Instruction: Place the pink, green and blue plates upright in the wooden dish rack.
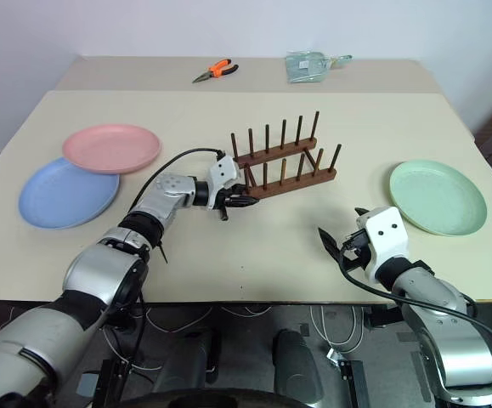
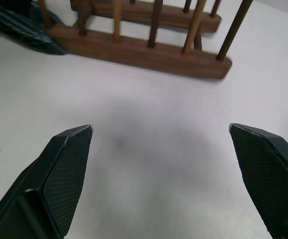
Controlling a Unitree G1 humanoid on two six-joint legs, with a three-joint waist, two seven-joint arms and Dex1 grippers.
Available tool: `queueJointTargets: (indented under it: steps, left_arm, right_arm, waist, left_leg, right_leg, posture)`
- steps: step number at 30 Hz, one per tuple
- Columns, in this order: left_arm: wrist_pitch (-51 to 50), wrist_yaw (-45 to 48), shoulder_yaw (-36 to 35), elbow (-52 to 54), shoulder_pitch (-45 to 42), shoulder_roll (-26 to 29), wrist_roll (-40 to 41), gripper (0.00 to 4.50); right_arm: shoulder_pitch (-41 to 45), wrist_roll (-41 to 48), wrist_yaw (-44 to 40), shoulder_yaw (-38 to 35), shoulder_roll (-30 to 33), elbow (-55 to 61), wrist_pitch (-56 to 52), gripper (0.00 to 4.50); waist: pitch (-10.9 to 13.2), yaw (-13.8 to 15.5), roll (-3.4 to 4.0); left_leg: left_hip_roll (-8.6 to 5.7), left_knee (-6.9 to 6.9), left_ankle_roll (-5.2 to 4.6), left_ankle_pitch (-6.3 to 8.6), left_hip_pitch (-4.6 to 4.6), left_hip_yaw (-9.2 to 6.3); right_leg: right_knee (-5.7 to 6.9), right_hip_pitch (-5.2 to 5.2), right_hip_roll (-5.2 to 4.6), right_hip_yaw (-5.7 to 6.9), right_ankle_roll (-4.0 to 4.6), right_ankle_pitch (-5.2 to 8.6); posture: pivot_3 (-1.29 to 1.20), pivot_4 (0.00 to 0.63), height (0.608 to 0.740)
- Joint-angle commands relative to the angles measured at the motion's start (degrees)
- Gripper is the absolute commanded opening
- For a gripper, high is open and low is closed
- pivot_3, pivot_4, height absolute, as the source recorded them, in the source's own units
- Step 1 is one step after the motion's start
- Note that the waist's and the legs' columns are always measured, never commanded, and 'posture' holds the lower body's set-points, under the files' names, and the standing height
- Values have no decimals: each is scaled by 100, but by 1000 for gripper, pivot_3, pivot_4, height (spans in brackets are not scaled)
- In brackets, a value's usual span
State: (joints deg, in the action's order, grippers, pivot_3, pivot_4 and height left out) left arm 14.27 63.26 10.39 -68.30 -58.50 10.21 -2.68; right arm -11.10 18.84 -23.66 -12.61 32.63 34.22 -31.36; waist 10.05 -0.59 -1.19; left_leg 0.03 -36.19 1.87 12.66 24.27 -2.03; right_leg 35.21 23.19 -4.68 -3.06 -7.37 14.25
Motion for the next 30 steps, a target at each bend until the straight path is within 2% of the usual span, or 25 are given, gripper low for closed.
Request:
queueJointTargets:
  steps: [1,3,7,8,9,11,12,13,15,16,17,19,22,23,25,30]
  left_arm:
    - [195,1298,82,669,287,268,185,781]
    - [212,1600,215,1036,467,479,85,781]
    - [-82,1515,250,1313,616,627,44,781]
    - [-120,1418,279,1375,670,683,-20,1841]
    - [-223,1344,297,1460,726,738,-65,2107]
    - [-434,1388,299,1806,903,895,-49,3051]
    - [-529,1418,299,1958,975,950,-30,3051]
    - [-726,1486,299,2177,1093,1081,-11,3090]
    - [-1036,1625,262,2611,1339,1324,90,3109]
    - [-1224,1659,224,2839,1466,1419,173,3109]
    - [-1540,1755,200,3140,1614,1500,304,2517]
    - [-2012,1980,272,3816,1950,1663,508,1810]
    - [-2464,1979,566,4819,2484,1746,549,272]
    - [-2505,1824,649,5023,2605,1695,484,69]
    - [-2467,1358,765,5224,2747,1460,328,69]
    - [-2367,237,819,4930,2659,1010,-38,69]
  right_arm:
    - [-280,174,-348,-463,254,209,-25,4500]
    - [-519,269,-582,-658,385,204,-34,4500]
    - [-715,263,-735,-840,470,134,29,4500]
    - [-746,254,-757,-881,472,108,47,4500]
    - [-774,244,-778,-918,473,101,60,4500]
    - [-830,305,-856,-971,473,141,25,4500]
    - [-851,316,-885,-980,471,161,20,4500]
    - [-877,318,-912,-960,481,195,-15,4252]
    - [-930,270,-949,-848,510,288,-39,3740]
    - [-941,252,-956,-783,511,335,-50,3236]
    - [-902,272,-952,-698,487,360,-79,2741]
    - [-806,290,-928,-500,445,380,-151,1690]
    - [-572,-20,-720,30,383,198,-197,135]
    - [-480,-146,-617,183,363,100,-231,17]
    - [-246,-419,-393,461,302,-187,-267,17]
    - [281,-833,-31,851,113,-793,-316,17]
  waist:
    - [-1,-2,1]
    - [-1,0,1]
    - [-1,1,2]
    - [-1,0,2]
    - [-1,0,2]
    - [-1,-4,1]
    - [-2,-16,2]
    - [-2,-28,2]
    - [-3,-48,5]
    - [-4,-54,6]
    - [-4,-59,6]
    - [-6,-54,10]
    - [-10,-27,12]
    - [-12,-14,12]
    - [-18,34,15]
    - [-24,150,18]
  left_leg:
    - [0,0,0,0,0,1]
    - [0,2,0,0,1,1]
    - [1,-6,0,0,-2,-1]
    - [1,-8,0,0,-3,-1]
    - [1,-10,0,0,-2,-1]
    - [1,-9,0,0,-4,-3]
    - [1,-9,0,0,-5,-3]
    - [2,-7,0,0,-8,-1]
    - [3,-5,0,0,-15,-1]
    - [4,-4,0,0,-18,1]
    - [4,-1,0,0,-23,1]
    - [8,-1,0,0,-25,1]
    - [10,-2,0,0,-26,2]
    - [9,-3,0,0,-27,2]
    - [8,-7,0,0,-28,0]
    - [-3,-18,0,0,-44,-2]
  right_leg:
    - [0,0,0,-1,0,0]
    - [-1,0,-1,-1,2,0]
    - [5,-5,-1,-1,6,2]
    - [5,-7,-1,-1,17,7]
    - [6,-7,-1,-1,18,8]
    - [6,-8,0,-1,17,8]
    - [7,-8,0,-1,16,8]
    - [9,-8,0,-2,15,7]
    - [14,-9,1,-2,14,7]
    - [18,-9,1,-4,15,7]
    - [22,-9,1,-5,16,8]
    - [25,-10,3,-5,18,9]
    - [23,-15,2,-5,22,11]
    - [20,-15,2,-5,23,11]
    - [13,-26,0,-4,24,12]
    - [-3,-57,-7,-4,25,13]
  posture:
    - [0,150,732]
    - [0,150,732]
    - [0,150,732]
    - [0,150,732]
    - [0,150,732]
    - [0,150,732]
    - [0,150,732]
    - [0,150,732]
    - [0,150,732]
    - [0,150,732]
    - [0,150,732]
    - [0,150,732]
    - [0,150,732]
    - [0,150,732]
    - [0,150,732]
    - [0,150,732]
